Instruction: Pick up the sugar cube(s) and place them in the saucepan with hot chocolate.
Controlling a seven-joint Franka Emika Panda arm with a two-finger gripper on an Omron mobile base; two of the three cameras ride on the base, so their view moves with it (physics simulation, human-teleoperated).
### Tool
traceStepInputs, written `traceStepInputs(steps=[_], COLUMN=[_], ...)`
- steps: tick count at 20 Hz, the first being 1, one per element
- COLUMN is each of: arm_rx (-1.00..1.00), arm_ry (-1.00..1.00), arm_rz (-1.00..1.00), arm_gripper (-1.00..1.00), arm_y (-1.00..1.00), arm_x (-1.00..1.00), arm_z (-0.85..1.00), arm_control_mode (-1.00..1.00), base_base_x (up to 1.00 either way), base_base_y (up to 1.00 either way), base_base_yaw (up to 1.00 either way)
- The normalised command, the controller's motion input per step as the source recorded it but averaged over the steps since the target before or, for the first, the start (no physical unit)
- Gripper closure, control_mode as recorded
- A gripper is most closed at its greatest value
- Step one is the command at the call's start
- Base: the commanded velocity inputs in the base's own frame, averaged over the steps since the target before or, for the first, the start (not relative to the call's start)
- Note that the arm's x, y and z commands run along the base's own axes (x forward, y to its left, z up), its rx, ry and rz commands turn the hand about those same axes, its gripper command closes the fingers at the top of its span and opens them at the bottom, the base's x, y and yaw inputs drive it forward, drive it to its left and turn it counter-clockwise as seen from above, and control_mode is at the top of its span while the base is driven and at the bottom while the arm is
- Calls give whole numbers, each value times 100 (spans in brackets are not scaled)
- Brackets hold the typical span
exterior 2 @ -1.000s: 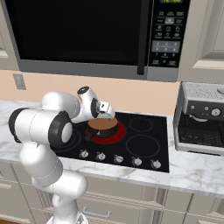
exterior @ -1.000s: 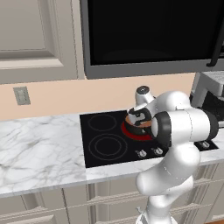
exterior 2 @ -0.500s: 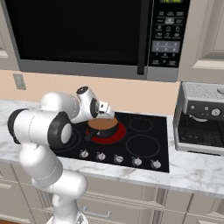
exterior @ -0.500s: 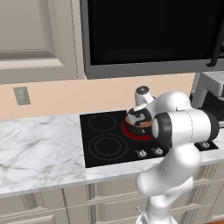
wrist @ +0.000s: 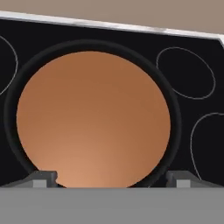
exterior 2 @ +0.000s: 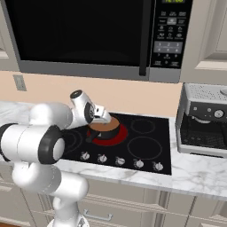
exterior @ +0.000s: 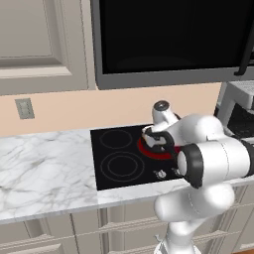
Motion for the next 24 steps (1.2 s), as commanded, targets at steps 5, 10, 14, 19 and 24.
traceStepInputs(steps=[5, 10, 14, 19, 24], arm_rx=[3, 3, 2, 7, 10], arm_ry=[0, 0, 0, 0, 5], arm_rz=[0, 0, 0, 0, 0], arm_gripper=[-100, -100, -100, -100, -100], arm_y=[0, 0, 0, 0, -1], arm_x=[-41, -40, -32, -19, -11], arm_z=[36, 26, 9, 14, 20], arm_control_mode=[-100, -100, -100, -100, -100], base_base_x=[0, 0, 0, 0, 0], base_base_y=[0, 0, 0, 0, 0], base_base_yaw=[0, 0, 0, 0, 0])
